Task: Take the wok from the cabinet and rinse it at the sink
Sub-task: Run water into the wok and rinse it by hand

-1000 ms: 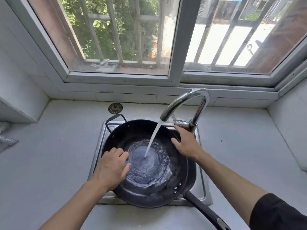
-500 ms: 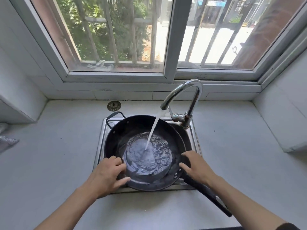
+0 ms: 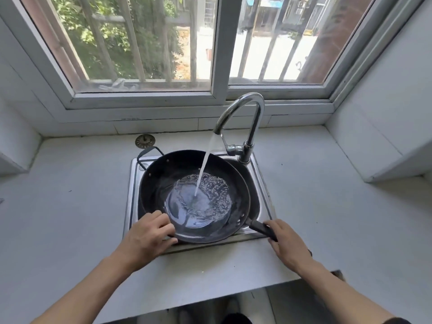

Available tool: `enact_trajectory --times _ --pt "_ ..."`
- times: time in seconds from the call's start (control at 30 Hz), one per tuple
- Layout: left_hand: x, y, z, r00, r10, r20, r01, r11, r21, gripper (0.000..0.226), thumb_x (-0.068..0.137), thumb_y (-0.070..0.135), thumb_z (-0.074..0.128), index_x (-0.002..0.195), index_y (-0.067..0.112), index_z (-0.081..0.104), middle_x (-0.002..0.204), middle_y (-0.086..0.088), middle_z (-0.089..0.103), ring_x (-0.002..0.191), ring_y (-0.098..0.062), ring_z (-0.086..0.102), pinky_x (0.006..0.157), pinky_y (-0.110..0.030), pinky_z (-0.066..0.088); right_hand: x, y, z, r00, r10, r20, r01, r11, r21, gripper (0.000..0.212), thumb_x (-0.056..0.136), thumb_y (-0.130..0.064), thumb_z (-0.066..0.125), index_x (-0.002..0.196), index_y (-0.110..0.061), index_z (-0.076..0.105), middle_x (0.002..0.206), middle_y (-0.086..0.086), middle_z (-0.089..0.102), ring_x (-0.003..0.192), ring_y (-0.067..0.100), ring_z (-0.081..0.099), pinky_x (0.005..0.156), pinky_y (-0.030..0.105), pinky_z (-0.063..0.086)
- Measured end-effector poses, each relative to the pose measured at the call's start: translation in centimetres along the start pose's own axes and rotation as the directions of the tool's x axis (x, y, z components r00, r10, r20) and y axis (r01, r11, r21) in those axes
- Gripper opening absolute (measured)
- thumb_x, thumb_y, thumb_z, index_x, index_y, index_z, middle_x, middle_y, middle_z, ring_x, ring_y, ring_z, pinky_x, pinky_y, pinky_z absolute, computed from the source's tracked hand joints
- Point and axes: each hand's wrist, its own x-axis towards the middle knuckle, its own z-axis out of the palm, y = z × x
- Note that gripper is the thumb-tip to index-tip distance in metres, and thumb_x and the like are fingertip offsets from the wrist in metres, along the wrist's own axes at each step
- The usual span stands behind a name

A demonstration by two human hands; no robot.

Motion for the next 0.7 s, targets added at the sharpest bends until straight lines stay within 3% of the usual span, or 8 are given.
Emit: enact_trajectory --times 0.17,0.53,0.7 --pt "-0.4 0.2 0.6 1.0 0.012 0.018 -0.012 0.999 0.034 0.021 0.086 0.033 0.049 0.074 0.017 0.058 0.078 0.004 0.053 0.07 -0.017 0.049 0.057 -0.029 0.045 -0.5 -0.3 0.1 0.996 -0.051 -0.067 0.048 0.998 -0.042 0.038 0.085 -0.007 0.059 0.12 -0.022 0.054 0.11 -0.001 0.053 0.094 0.021 0.053 0.072 0.036 0.051" --pt "-0.5 0.9 1.5 0.999 -0.003 0.035 0.0 0.996 0.086 0.012 0.088 0.022 0.054 0.079 0.016 0.057 0.082 0.001 0.053 0.071 -0.021 0.047 0.059 -0.035 0.044 0.4 0.5 -0.4 0.993 -0.118 -0.008 0.116 0.984 -0.136 0.034 0.085 -0.007 0.056 0.117 -0.019 0.056 0.106 0.003 0.053 0.085 0.027 0.056 0.065 0.039 0.051" --pt "-0.3 1.1 1.4 0.998 0.011 0.069 -0.019 0.993 0.116 0.011 0.088 0.022 0.051 0.08 0.017 0.056 0.082 0.002 0.052 0.072 -0.02 0.046 0.059 -0.032 0.042 0.6 0.9 -0.1 0.993 -0.121 0.012 0.122 0.989 -0.078 0.029 0.083 -0.004 0.057 0.109 -0.017 0.054 0.103 0.001 0.05 0.079 0.027 0.055 0.064 0.042 0.051"
